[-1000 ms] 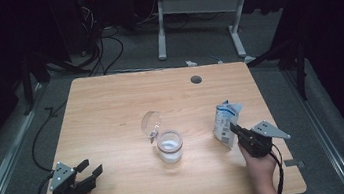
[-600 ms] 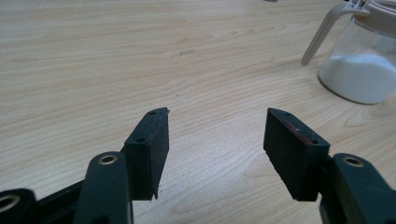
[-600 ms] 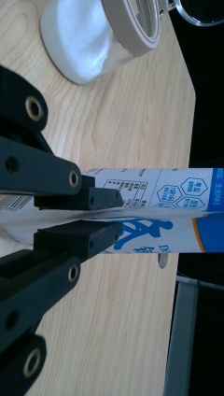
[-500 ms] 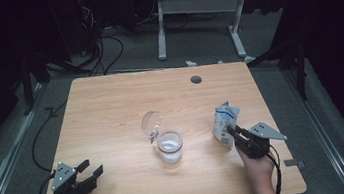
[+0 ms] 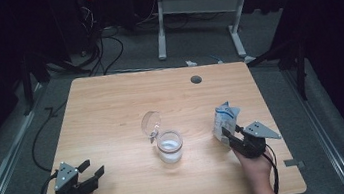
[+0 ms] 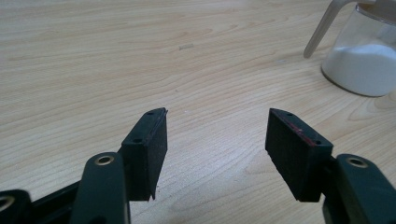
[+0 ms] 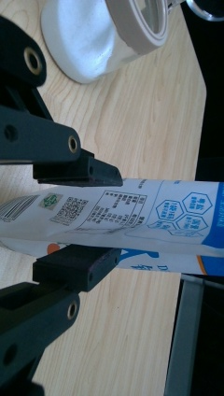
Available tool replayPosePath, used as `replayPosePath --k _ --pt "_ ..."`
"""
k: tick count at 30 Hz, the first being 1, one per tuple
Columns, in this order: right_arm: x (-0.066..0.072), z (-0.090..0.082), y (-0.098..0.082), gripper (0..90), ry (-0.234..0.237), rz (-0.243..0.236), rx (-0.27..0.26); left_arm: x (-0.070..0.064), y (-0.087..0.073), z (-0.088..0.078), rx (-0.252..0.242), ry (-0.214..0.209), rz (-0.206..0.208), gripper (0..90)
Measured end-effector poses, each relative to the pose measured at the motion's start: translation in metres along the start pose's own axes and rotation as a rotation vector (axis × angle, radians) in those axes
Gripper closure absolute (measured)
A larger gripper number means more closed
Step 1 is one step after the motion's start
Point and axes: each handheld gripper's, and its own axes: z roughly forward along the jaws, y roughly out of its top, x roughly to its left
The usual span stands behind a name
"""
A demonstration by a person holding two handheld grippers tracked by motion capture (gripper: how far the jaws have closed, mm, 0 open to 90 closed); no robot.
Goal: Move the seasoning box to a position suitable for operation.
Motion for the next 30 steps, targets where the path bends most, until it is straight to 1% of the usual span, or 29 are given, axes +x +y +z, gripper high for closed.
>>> replayPosePath --k 3,6,12,20,25,30 --pt "0.0006 0.0015 -0.0001 58.9 -0.005 -0.002 0.009 0.0003 -0.0008 0.0005 0.002 0.002 0.000 38.8" --pt "0.0001 0.0020 -0.0003 57.1 -0.002 0.003 0.010 0.0005 -0.0019 0.0007 0.006 0.003 0.012 38.8" --pt "-0.0009 0.0021 -0.0005 55.7 -0.005 0.005 0.018 -0.0012 -0.0042 0.0020 0.014 0.002 0.021 38.5" --pt "-0.0037 0.0007 -0.0006 54.3 -0.014 0.030 0.020 -0.0044 -0.0065 0.0031 0.029 0.000 0.033 39.0" --pt "-0.0034 0.0004 -0.0008 53.8 -0.017 0.025 0.024 -0.0069 -0.0080 0.0042 0.037 0.003 0.047 40.8" --pt "-0.0027 -0.0019 -0.0016 52.4 -0.022 0.024 0.033 -0.0089 -0.0091 0.0077 0.044 -0.001 0.049 42.2"
